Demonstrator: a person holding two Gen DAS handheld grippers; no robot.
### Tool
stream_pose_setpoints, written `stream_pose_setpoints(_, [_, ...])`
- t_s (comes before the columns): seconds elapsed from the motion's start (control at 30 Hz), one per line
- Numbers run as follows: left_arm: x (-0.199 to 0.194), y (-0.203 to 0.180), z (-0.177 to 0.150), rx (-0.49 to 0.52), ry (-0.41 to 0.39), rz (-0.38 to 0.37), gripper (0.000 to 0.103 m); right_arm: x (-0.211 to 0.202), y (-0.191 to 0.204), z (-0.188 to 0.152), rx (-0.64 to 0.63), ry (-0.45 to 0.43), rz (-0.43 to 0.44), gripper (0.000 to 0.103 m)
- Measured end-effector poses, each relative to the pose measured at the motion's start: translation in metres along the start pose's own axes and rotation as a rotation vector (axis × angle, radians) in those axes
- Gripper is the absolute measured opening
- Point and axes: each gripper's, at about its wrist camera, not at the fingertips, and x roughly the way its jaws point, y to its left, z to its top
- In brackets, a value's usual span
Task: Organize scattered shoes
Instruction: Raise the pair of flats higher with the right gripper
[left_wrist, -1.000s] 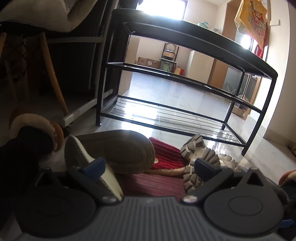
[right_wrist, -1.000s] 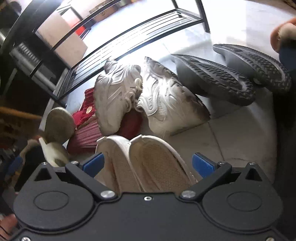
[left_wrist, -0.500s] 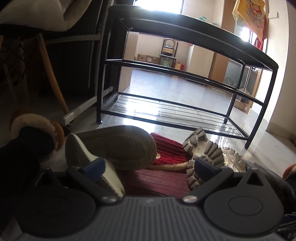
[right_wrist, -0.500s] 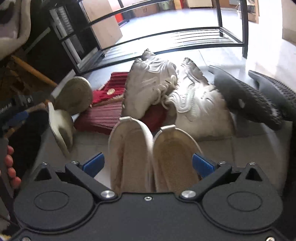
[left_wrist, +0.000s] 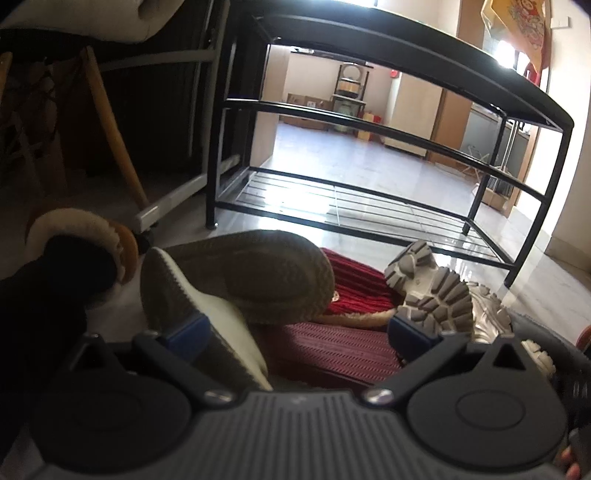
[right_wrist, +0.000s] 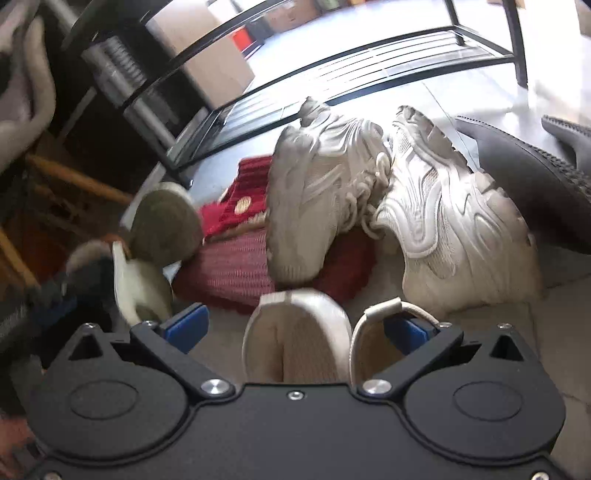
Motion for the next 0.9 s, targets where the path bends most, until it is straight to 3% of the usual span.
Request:
stream_pose_setpoints(0.23, [0.003, 0.005, 0.000, -0.010, 0.008, 0.008, 0.103, 0.017, -0.002, 0.019, 0.042, 0.016, 0.019, 0.103])
stream_pose_setpoints(0.43, [0.005, 0.008, 0.000, -0.021, 0.012, 0.013, 0.103, -0.006, 0.002, 0.007, -0.055, 0.021, 0.004, 0.103])
stream_pose_setpoints(0.63, [0.004, 0.003, -0.001, -0.007, 0.013, -0.003, 0.103, -0.026, 0.023, -0.025, -0.303, 0.032, -0.131, 0.103])
stream_pose_setpoints(0.73, [0.003, 0.003, -0.001, -0.002, 0.010, -0.004, 0.103, -0.027, 0.041, -0.045, -0.447, -0.032, -0.231, 0.103])
stream_pose_setpoints(0.8, [0.003, 0.003, -0.001, -0.002, 0.009, -0.002, 0.103, -0.018, 0.050, -0.051, -0.505, -0.034, -0.235, 0.098])
stream_pose_setpoints(0.87, [0.002, 0.004, 0.000, -0.002, 0.008, 0.001, 0.103, -0.013, 0.051, -0.053, -0.513, -0.023, -0.229, 0.077])
stream_pose_setpoints(0.9, [0.002, 0.004, 0.000, -0.002, 0.008, 0.003, 0.103, -0.009, 0.051, -0.053, -0.515, -0.013, -0.232, 0.073])
